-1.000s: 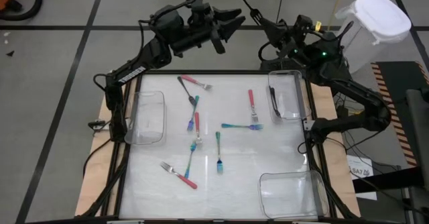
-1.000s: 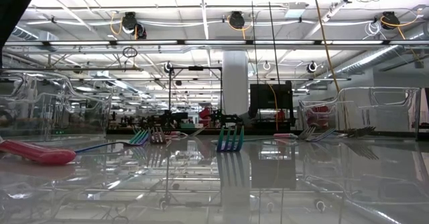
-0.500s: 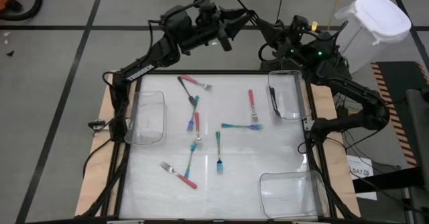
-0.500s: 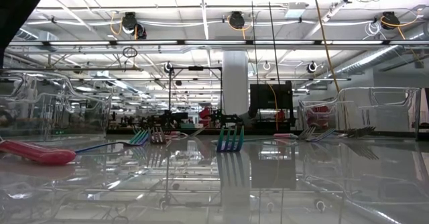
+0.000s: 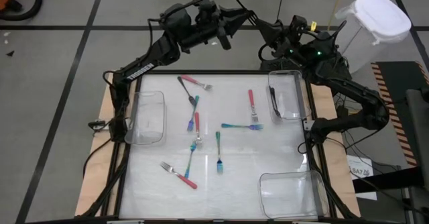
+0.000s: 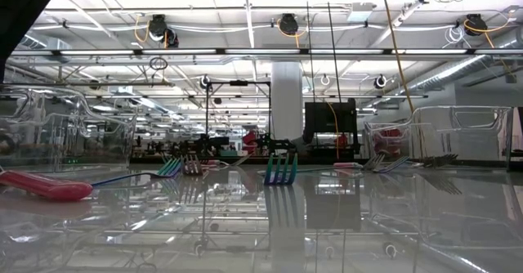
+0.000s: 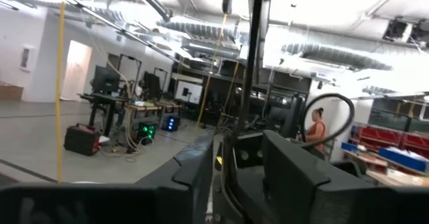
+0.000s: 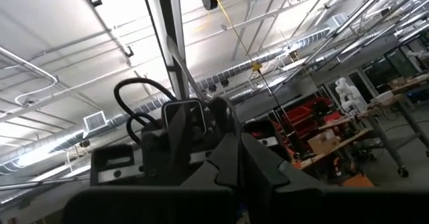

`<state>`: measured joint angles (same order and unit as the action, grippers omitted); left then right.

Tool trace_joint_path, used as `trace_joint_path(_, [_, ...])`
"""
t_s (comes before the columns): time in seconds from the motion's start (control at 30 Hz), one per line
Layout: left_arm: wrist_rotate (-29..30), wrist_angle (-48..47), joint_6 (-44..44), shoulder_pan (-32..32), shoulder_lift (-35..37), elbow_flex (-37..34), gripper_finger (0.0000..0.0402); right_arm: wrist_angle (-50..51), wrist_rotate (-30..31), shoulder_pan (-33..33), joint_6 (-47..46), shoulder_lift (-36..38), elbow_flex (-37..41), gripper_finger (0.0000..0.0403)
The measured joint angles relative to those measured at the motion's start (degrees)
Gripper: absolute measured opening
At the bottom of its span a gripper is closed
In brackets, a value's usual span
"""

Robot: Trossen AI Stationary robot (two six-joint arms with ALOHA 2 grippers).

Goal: Sort silverware by color (type)
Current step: Put the black fork into the top right transparent bin

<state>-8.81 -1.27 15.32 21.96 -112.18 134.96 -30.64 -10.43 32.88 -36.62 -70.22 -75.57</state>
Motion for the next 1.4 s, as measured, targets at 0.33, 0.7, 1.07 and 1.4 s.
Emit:
trace_joint_path(0.33, [-0.67,-3.26,-0.27,0.0,0.0,0.02,0.0101,0.04,0.13,0.0,0.0,0.01,0.0,0.0])
trace_joint_path(0.7, [0.27,-3.7,-0.16,0.0,0.0,0.02,0.0101,0.47,0.14,0.0,0.44,0.01,0.0,0.0])
trace_joint_path(1.07, [1.13,-2.53,1.73,-1.2,-2.47,0.04,0.007,0.8,-0.02,0.0,1.4,0.01,0.0,0.0])
trace_joint_path(1.4, [0.75,-1.36,1.97,-1.01,-2.47,0.04,0.0007,0.4,-0.14,0.0,1.42,0.07,0.0,0.0])
